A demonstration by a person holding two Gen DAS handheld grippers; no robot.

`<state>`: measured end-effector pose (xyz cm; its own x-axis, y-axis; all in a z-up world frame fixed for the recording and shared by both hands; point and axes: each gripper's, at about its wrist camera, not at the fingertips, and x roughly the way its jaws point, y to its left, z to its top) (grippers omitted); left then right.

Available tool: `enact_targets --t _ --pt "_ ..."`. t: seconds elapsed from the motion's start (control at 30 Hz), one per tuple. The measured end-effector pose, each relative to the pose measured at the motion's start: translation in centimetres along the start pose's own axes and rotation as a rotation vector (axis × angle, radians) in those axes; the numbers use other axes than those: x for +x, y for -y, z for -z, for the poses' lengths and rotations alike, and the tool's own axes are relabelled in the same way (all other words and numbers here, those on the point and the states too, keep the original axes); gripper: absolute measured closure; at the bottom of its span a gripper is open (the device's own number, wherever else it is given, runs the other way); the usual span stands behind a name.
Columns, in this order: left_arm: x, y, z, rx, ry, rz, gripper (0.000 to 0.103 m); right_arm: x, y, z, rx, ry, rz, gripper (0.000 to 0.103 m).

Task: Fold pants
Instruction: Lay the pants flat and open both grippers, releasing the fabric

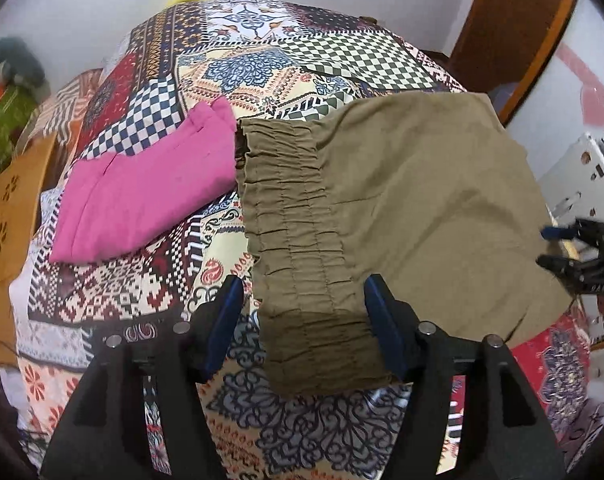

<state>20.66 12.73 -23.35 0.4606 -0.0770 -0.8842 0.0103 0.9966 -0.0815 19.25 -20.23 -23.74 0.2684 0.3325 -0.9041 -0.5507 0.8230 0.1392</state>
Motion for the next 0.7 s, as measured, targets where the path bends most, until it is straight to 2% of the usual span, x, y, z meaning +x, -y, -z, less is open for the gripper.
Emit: enact_targets --t 0.13,0.27,0.37,0.43,0.53,0.63,0.7 --pt "-2.8 2.0 -0.3 0.040 0.071 -0.052 0.041 -2.4 1.7 2.4 0.064 0.019 0.069 0.045" --pt "-5.3 4.1 -0.2 0.054 0.134 0.021 0.041 -4.8 1.9 3.4 0.119 0.094 0.079 0.045" --pt "-5.1 5.8 0.3 0.078 0.130 0.056 0.041 -4.6 0.8 4.0 0.116 0.111 0.063 0.045" --pt "-4.0 6.7 1.1 0.101 0.100 0.054 0.042 -3.5 0.3 4.0 0.111 0.091 0.054 0.045" --pt "-1.4 6.8 2.3 0.105 0.034 0.029 0.049 -1.7 -0.1 5.1 0.100 0.059 0.062 0.045" --pt "-0.9 6.6 3.3 0.114 0.056 0.031 0.049 -2.2 1.1 6.1 0.182 0.070 0.019 0.045" --pt "-1.0 6.8 3.5 0.130 0.062 0.020 0.049 -2.5 1.7 6.7 0.205 0.074 0.021 0.045"
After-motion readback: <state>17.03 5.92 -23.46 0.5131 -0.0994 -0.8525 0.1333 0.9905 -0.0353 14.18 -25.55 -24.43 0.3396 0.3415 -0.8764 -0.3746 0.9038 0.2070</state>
